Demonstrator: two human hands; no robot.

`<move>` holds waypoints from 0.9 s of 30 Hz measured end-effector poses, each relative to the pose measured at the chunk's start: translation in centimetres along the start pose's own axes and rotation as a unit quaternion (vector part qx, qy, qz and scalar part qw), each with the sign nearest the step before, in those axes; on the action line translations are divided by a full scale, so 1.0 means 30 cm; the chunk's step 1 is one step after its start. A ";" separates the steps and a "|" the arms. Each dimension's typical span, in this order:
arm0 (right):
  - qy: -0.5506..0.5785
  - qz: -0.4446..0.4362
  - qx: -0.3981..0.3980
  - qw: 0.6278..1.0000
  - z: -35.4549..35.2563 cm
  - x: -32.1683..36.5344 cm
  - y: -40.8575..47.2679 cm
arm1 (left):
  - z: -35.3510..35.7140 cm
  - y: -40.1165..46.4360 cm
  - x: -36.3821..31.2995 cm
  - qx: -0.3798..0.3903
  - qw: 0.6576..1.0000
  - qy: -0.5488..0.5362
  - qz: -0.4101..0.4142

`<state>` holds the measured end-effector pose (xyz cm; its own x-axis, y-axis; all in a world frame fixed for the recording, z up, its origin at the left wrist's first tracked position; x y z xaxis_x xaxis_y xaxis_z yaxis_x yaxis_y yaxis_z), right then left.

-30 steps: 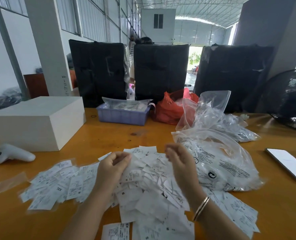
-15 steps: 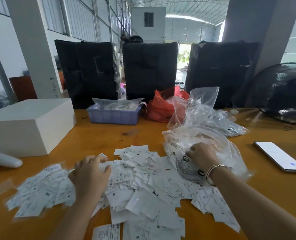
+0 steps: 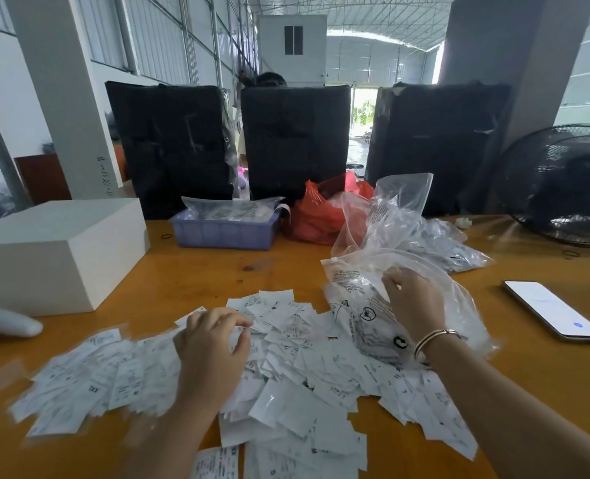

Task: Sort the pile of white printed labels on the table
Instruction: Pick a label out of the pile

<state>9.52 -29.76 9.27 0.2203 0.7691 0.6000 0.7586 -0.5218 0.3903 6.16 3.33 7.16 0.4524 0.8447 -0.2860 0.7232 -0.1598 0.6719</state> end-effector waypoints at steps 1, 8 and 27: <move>0.032 -0.033 -0.028 0.999 -0.031 0.038 -0.015 | -0.007 0.003 -0.011 -0.010 1.000 -0.014 0.009; 0.174 -0.160 0.295 0.926 0.118 0.357 -0.275 | 0.049 -0.004 -0.035 0.060 0.960 -0.273 -0.013; 0.013 -0.197 0.181 0.963 0.272 0.293 -0.353 | 0.066 -0.014 0.079 -0.011 0.930 -0.337 -0.148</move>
<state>8.44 -14.45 4.71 -0.1395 0.8694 0.4740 0.9458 -0.0249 0.3238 7.95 4.37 4.83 0.4650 0.3374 -0.8185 0.8605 0.0450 0.5075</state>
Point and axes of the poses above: each hand's wrist, its own y-axis towards the middle knuckle, its own z-axis out of the palm, x = y × z, the point moved 9 cm from there along y, towards the middle knuckle, and after that the axes turned 11 degrees about z, right-handed, at the moved point
